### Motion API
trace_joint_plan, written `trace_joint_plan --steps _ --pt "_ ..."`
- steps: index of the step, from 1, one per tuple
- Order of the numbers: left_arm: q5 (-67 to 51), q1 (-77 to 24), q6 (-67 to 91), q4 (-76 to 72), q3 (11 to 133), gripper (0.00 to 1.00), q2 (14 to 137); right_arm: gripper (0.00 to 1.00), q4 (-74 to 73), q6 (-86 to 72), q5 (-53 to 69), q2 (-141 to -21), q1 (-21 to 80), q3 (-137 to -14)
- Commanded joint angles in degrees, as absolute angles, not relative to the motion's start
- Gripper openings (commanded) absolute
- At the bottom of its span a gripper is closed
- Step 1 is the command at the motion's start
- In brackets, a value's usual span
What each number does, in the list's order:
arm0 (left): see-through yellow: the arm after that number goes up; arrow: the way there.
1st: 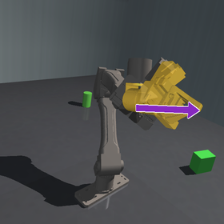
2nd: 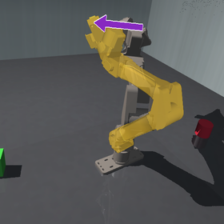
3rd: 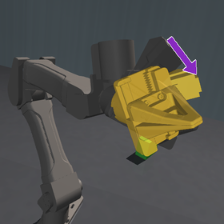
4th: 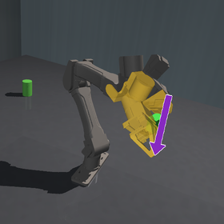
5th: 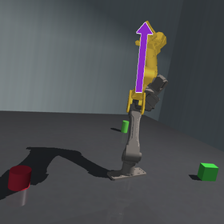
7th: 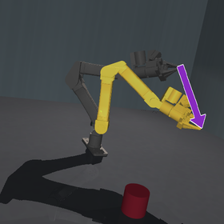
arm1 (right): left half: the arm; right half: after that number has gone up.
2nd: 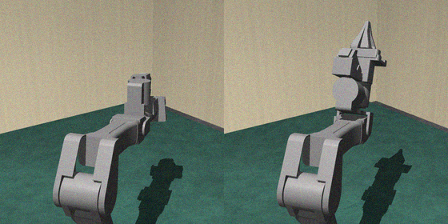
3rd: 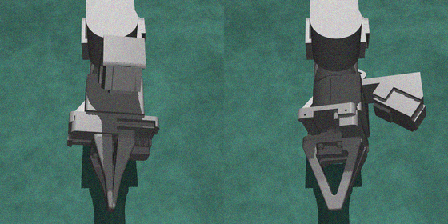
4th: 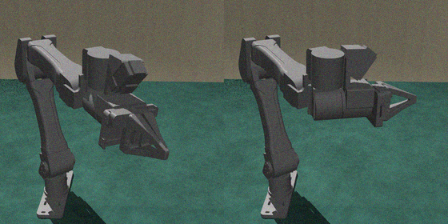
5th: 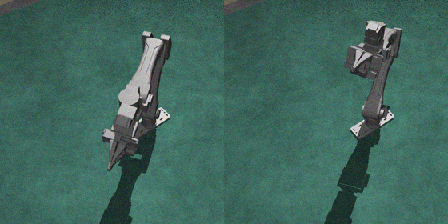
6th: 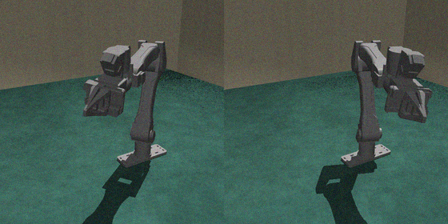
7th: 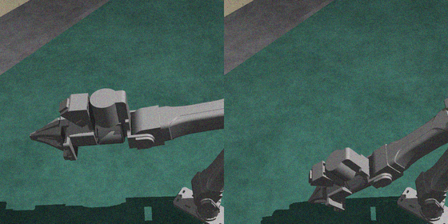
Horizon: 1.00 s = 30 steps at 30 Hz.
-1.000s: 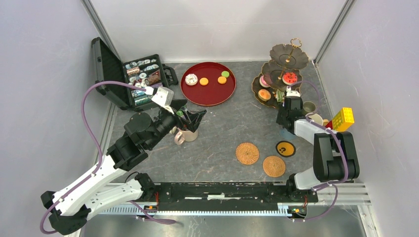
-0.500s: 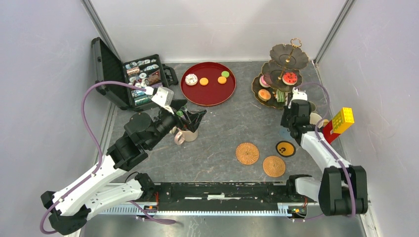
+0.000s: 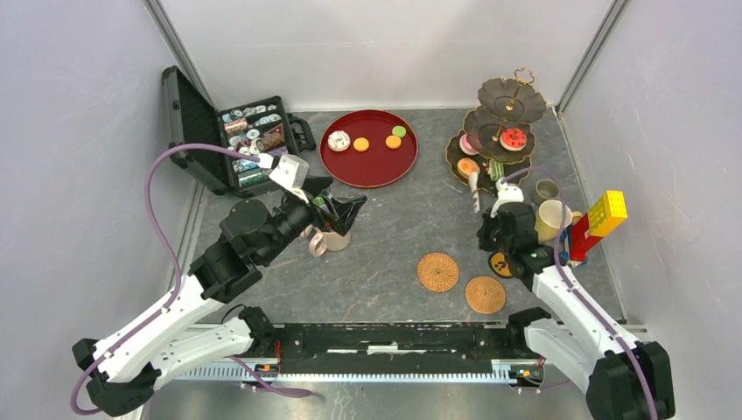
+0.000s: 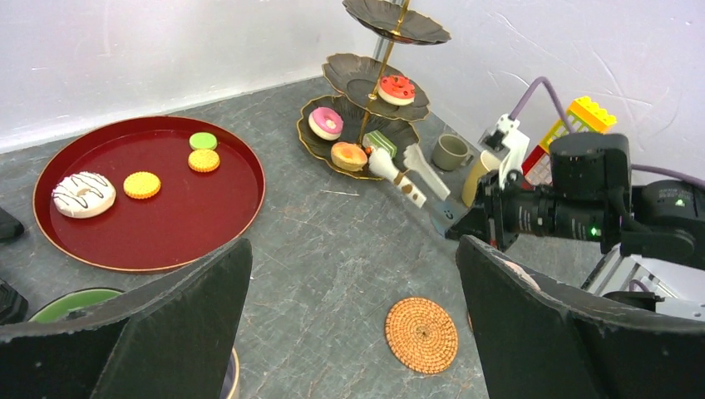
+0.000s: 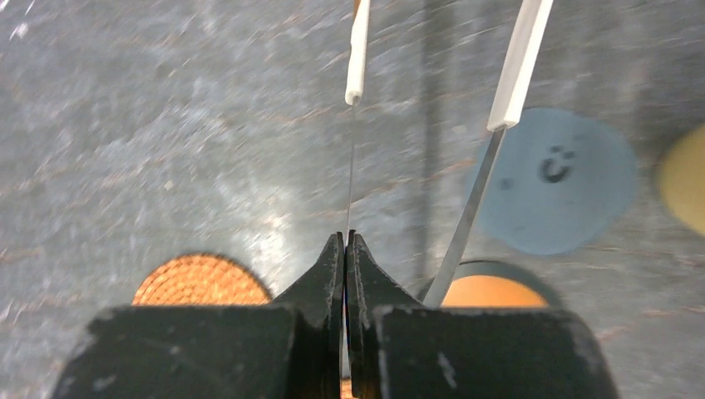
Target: Serve the afternoon tea
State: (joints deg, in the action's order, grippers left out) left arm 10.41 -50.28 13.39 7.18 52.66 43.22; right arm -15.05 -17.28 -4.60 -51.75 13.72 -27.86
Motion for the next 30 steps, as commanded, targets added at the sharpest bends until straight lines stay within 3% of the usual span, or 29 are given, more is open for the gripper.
trace_joint_plan --steps 1,7,15,25,30 --pt "10.1 -50.37 12.17 5.45 54.59 1.0 43.04 0.0 -6.91 -20.16 -0.86 -50.31 22.26 -23.78" --pt "10.28 -50.43 12.14 5.45 54.5 1.0 43.83 0.0 -0.44 -14.28 -13.32 -62.62 40.01 -31.38" --pt "12.43 -50.38 10.9 5.98 54.51 1.0 44.26 0.03 4.7 -11.47 -17.11 -80.51 47.25 -37.61" --pt "10.98 -50.45 11.78 5.8 54.49 1.0 45.9 0.35 10.26 -14.57 -13.51 -81.69 47.81 -33.17" --pt "11.21 -50.39 11.69 5.93 54.58 1.0 46.14 0.71 8.34 -13.38 -14.85 -76.85 47.82 -33.54"
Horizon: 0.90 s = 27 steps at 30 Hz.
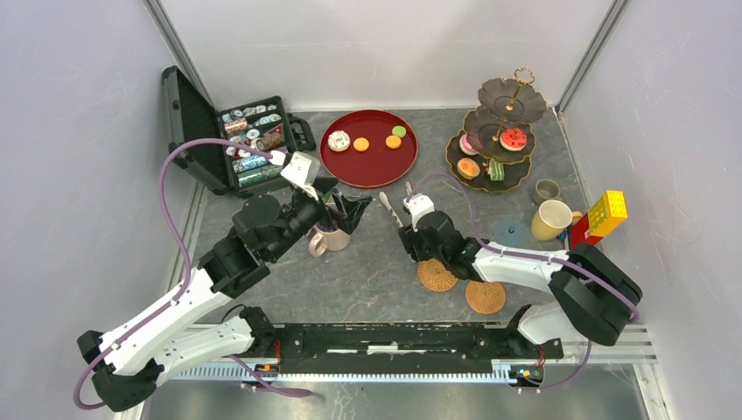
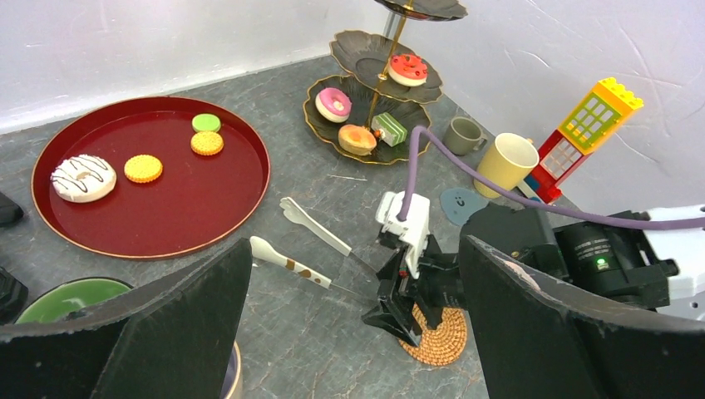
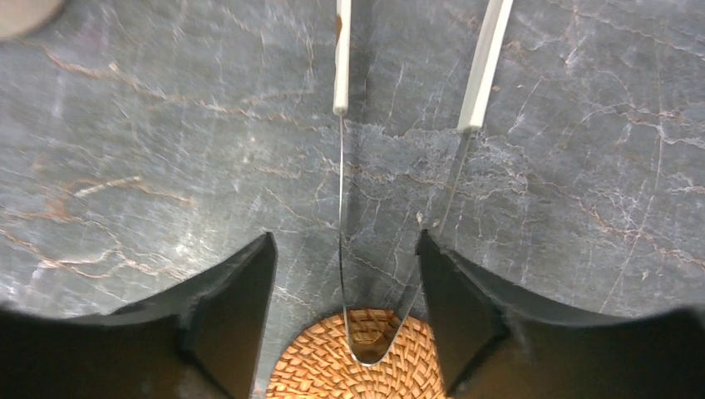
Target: Serve the afternoon tea
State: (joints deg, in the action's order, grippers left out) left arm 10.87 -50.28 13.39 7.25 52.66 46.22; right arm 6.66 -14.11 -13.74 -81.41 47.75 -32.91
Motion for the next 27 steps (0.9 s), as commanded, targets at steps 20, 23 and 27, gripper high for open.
trace_joint_plan --steps 20,23,27 --pt "16.27 -50.37 10.13 5.36 55.44 1.0 53.0 0.98 38.6 -9.1 -20.6 -83.91 45.87 -19.14" --pt "16.53 -50.37 9.89 6.17 57.44 1.0 54.85 0.98 42.04 -9.16 -18.44 -86.9 44.71 -19.2" --pt "16.23 -50.28 9.84 7.02 60.27 1.0 56.57 0.92 44.58 -8.71 -17.59 -91.37 44.4 -20.16"
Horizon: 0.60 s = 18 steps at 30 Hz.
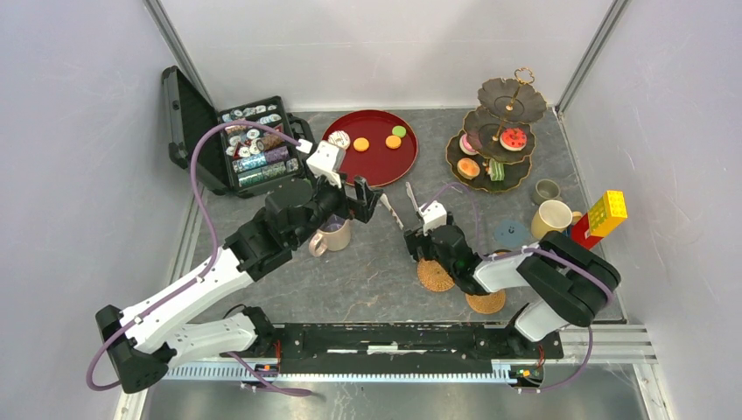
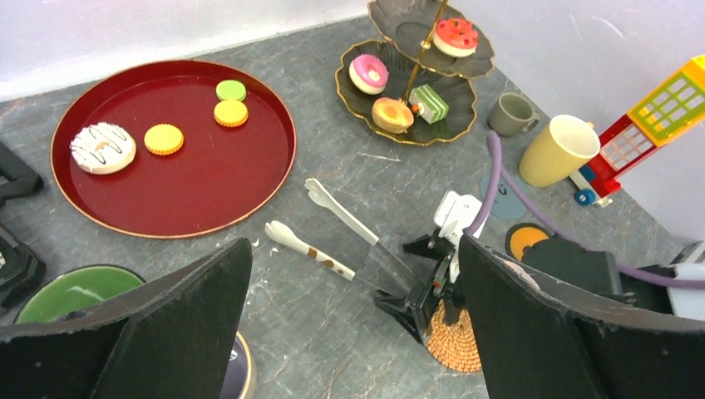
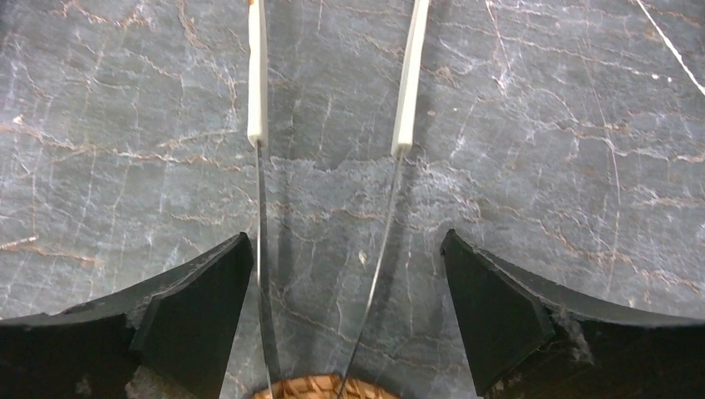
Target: Serve the afternoon tea
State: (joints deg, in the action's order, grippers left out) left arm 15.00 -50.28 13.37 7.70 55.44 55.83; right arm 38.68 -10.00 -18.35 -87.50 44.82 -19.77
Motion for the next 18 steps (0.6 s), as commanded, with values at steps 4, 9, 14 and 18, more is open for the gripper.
trace_joint_plan --steps 4,9,14,18 --pt "16.2 -50.31 9.97 7.33 61.46 1.0 57.08 0.88 49.32 -7.91 -16.16 -94.78 44.04 -20.31" --pt "16.71 -50.32 9.43 7.73 62.26 1.0 56.71 0.74 53.11 -7.31 -13.55 -97.12 43.6 -21.01" --pt "16.8 -50.32 8.75 7.92 63.43 1.0 55.82 0.6 51.43 -6.67 -11.84 -93.26 43.68 -20.97" --pt "16.52 -50.32 8.7 6.83 62.31 1.0 54.49 0.52 45.04 -7.26 -12.49 -91.27 43.7 -22.87"
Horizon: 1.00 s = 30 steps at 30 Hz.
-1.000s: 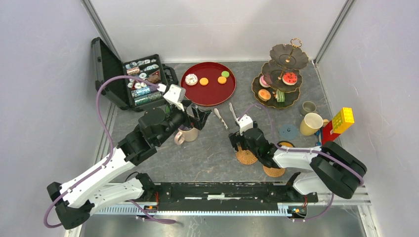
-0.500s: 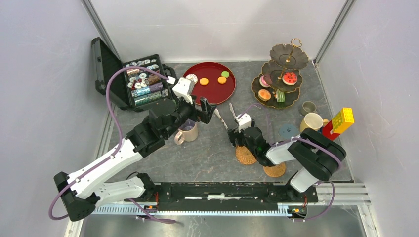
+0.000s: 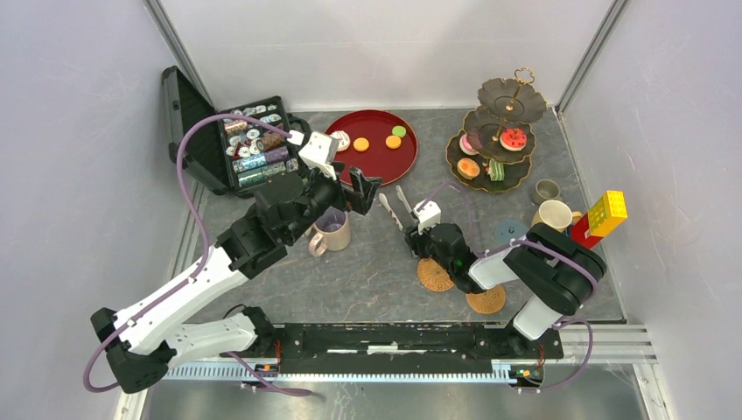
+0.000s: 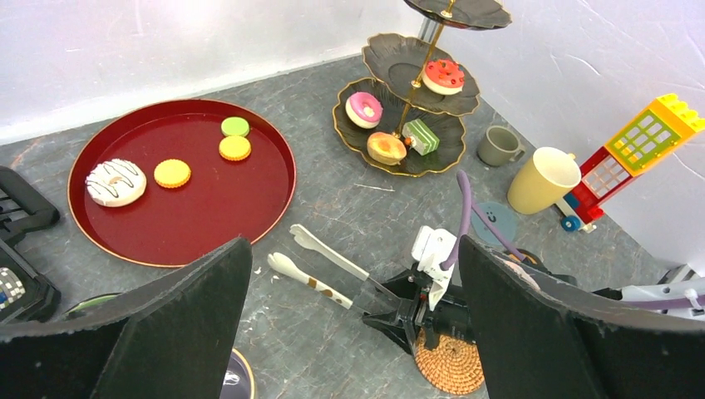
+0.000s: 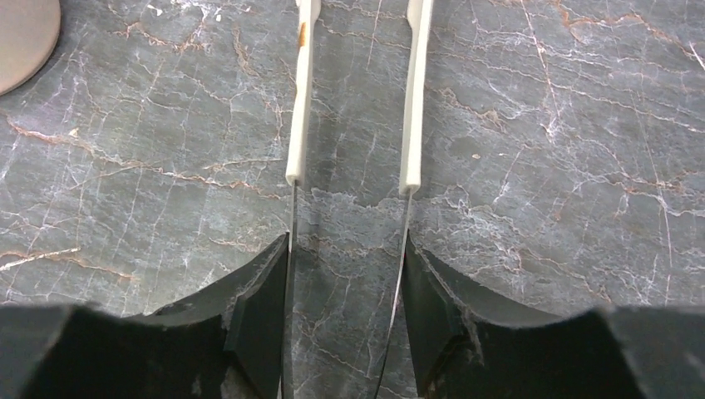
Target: Serve the afternoon tea
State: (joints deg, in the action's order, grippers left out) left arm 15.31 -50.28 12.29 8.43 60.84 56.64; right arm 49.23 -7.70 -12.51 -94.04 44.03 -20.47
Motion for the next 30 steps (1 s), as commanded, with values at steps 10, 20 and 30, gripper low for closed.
trace_joint_plan --steps 10,20,30 --pt "16.8 -50.36 8.44 6.28 58.17 1.0 50.09 0.47 30.07 -11.9 -12.98 -78.27 43.95 -23.42" --pt "15.44 -50.38 9.22 5.63 56.08 1.0 46.85 0.5 21.95 -13.02 -12.7 -80.27 43.95 -36.56" --pt "15.73 -50.51 8.8 5.77 55.81 1.0 46.67 0.51 13.91 -10.09 -7.59 -102.98 42.08 -65.14"
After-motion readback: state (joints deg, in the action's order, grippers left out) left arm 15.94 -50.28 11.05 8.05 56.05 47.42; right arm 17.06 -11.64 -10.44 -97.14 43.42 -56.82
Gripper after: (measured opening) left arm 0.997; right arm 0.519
